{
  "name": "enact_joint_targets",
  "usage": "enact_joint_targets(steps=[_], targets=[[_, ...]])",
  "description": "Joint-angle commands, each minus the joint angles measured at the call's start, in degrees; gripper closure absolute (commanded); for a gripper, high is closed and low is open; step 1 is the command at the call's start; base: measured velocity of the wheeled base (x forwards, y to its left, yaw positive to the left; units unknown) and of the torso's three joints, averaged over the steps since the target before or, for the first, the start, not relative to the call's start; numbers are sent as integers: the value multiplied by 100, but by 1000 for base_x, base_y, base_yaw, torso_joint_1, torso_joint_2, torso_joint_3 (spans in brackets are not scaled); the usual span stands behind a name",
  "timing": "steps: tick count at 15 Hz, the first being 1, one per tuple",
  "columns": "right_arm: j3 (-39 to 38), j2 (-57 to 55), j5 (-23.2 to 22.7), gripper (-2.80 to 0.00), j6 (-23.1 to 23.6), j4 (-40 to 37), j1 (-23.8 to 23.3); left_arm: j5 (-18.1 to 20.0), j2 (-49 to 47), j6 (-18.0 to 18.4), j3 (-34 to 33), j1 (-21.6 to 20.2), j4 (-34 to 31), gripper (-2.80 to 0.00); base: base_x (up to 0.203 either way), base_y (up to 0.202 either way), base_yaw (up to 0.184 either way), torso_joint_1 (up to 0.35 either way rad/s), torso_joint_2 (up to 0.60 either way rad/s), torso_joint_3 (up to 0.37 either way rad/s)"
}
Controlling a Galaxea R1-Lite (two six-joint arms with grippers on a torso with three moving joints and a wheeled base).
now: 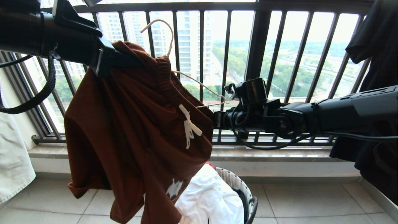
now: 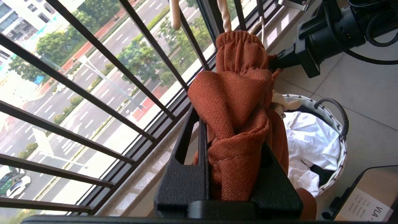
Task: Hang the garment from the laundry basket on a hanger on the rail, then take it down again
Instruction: Hang the clothes on the clothes rack
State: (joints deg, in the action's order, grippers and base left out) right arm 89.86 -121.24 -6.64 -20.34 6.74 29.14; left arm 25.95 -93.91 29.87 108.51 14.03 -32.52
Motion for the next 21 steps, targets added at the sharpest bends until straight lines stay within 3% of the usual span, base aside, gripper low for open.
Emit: enact_joint_targets(steps=[1, 13, 14, 19, 21], targets=[[4, -49, -4, 0, -5, 3, -31, 15, 11, 19, 4, 6, -17, 0, 0, 0, 0, 0, 0, 0], [-65, 48, 5, 0, 108, -6, -31, 6, -62, 37, 39, 29, 124, 0, 0, 0, 0, 0, 0, 0], [-76, 48, 5, -280, 120, -6, -31, 6, -65, 37, 39, 29, 124, 0, 0, 0, 0, 0, 0, 0], [-96, 31, 14, -280, 167, -6, -31, 6, -57, 43, 39, 29, 154, 0, 0, 0, 0, 0, 0, 0], [-108, 34, 22, -280, 396, -57, -33, 6, -66, 37, 39, 29, 220, 0, 0, 0, 0, 0, 0, 0]])
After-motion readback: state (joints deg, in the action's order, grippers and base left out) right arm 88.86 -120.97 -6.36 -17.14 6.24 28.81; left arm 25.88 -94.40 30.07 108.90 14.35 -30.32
